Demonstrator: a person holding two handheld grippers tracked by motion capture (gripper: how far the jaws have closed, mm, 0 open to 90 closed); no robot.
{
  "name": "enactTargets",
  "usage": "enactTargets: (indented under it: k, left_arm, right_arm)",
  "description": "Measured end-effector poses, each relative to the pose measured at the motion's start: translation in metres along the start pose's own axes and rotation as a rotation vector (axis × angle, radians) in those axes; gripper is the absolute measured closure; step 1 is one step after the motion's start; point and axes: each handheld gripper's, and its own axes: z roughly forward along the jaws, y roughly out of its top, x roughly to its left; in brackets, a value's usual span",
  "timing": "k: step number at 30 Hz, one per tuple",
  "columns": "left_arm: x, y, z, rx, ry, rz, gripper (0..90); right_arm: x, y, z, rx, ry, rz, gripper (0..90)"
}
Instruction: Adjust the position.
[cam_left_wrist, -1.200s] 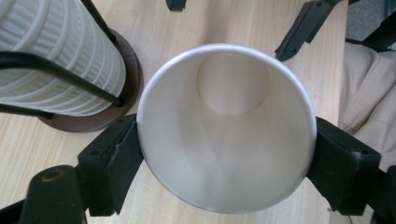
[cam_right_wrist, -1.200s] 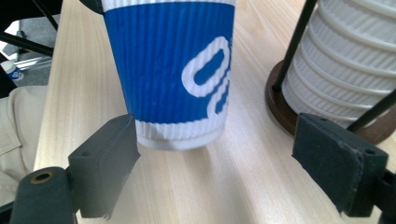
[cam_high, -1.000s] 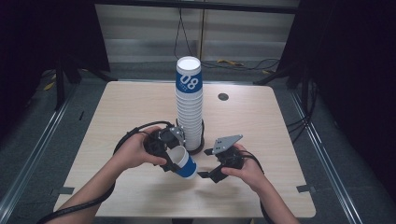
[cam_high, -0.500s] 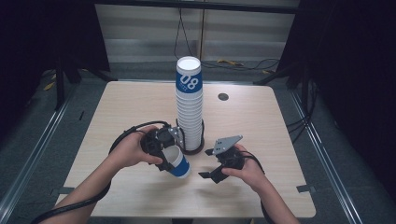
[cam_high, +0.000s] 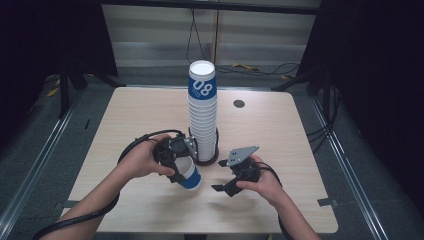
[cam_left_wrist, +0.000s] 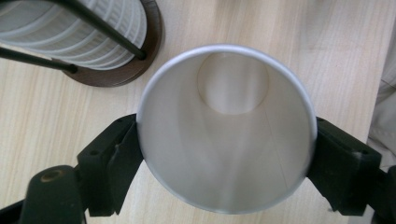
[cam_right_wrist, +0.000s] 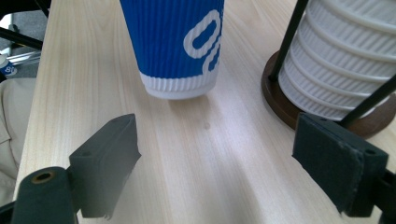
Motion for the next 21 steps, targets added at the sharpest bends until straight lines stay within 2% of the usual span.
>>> enactTargets:
  k: [4,5,7,8,12,14,15,17,21]
  left_arm:
    - [0.000,0.003,0.001,0.037,0.009,0.042,17.6]
    - [-0.001,0.003,0.002,0.027,0.007,0.037,17.6]
    - [-0.001,0.005,0.001,0.044,0.009,0.052,17.6]
    - [-0.003,0.005,0.002,0.032,0.010,0.031,17.6]
    - [-0.002,0.007,0.003,0.047,0.015,0.059,17.6]
    - [-0.003,0.008,0.005,0.039,0.012,0.042,17.6]
    - [-0.002,0.009,0.005,0.048,0.011,0.064,17.6]
    - [-0.004,0.010,0.007,0.028,0.014,0.064,17.6]
    - [-0.005,0.014,0.009,0.027,0.007,0.076,17.6]
  right_arm:
    - [0.002,0.001,0.007,-0.002,0.013,-0.006,13.6]
    - [0.002,0.001,0.009,-0.003,0.016,-0.005,13.6]
    - [0.003,0.002,0.013,-0.006,0.022,-0.002,13.7]
    - [0.003,0.002,0.014,-0.008,0.020,-0.004,13.8]
    - [0.004,0.004,0.017,-0.031,0.025,0.001,14.1]
    - [0.004,0.004,0.017,-0.032,0.030,0.003,14.1]
    - [0.004,0.004,0.018,-0.028,0.030,-0.001,14.1]
    - [0.005,0.003,0.020,-0.027,0.033,-0.003,14.1]
    - [0.004,0.003,0.023,-0.024,0.038,0.001,14.1]
